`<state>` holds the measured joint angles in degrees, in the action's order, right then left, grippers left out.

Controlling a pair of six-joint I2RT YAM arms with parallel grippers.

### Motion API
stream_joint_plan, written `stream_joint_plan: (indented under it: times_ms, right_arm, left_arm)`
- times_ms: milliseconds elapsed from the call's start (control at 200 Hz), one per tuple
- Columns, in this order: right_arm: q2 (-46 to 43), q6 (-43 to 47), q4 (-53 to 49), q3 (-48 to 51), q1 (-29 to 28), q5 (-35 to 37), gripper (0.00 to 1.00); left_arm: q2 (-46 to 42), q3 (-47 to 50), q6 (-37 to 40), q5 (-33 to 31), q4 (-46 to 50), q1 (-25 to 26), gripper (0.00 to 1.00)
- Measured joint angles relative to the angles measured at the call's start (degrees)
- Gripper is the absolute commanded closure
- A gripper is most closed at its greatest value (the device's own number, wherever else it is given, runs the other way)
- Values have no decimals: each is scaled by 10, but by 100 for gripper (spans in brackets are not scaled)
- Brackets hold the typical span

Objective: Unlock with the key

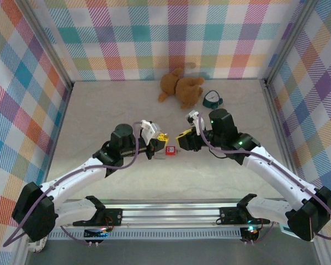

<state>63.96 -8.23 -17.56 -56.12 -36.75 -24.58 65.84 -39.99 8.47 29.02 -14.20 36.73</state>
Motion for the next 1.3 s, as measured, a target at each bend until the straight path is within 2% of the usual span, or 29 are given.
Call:
stream_joint_plan:
  times_ms: [155,320,560,1105,1300]
  right_arm:
    - [13,17,36,-1,5,-61,65]
    - [49,30,47,-2,4,-86,66]
    - [61,33,47,-2,4,-101,72]
    - [80,41,51,-3,8,-115,67]
    - [80,51,43,-3,28,-80,66]
  left_arm:
    - [57,-56,-25,103,74,-22,100]
    - [82,-83,-32,162,124,-23,100]
    - [82,-87,-33,184,154,-25,100]
    - [82,-87,-33,186,183,-28,100]
    - [77,-88,-31,219,184,-28,100]
